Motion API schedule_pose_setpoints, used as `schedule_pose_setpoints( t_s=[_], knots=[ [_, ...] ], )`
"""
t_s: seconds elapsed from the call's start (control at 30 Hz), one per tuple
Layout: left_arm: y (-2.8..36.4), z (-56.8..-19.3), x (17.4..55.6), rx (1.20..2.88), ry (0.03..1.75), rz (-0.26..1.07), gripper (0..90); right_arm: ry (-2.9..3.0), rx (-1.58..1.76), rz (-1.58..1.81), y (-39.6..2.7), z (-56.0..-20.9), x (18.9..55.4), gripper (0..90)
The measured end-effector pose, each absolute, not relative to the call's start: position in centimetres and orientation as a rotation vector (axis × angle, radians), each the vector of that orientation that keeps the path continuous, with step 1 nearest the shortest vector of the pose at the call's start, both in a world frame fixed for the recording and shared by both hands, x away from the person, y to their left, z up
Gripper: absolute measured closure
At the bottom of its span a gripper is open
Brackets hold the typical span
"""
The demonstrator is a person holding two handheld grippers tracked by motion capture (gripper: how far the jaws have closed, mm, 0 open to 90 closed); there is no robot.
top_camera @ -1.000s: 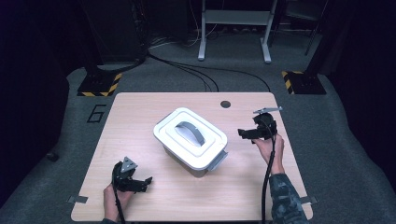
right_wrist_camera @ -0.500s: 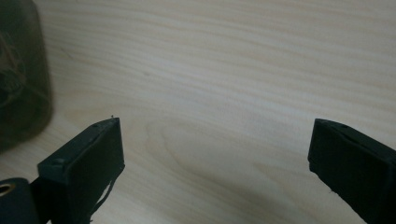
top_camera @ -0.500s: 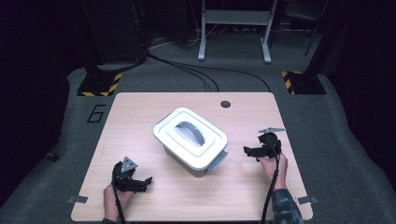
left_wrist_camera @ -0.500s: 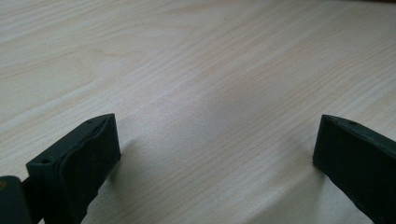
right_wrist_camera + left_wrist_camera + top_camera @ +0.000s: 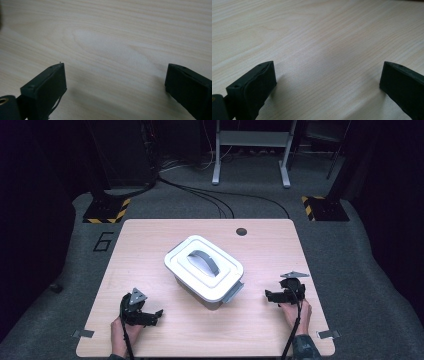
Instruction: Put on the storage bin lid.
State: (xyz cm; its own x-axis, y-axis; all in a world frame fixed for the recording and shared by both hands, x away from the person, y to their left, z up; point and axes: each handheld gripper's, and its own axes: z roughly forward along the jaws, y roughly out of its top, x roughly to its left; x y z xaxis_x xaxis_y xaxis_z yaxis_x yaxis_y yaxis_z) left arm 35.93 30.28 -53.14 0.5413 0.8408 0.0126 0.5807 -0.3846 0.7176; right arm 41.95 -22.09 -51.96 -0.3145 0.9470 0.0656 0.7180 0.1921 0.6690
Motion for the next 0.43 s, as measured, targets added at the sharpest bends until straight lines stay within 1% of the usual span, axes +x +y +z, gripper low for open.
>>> schedule_pose_setpoints(
  t_s=[0.23,0.43],
  knots=[
    [30.3,-53.1,35.9,2.108,1.146,0.495,0.4,2.06,1.501,0.862,-22.6,-52.7,40.7,2.1],
    [30.3,-53.1,35.9,2.109,1.145,0.495,0.4,2.052,1.488,0.875,-22.7,-52.9,40.4,1.3]
  ],
)
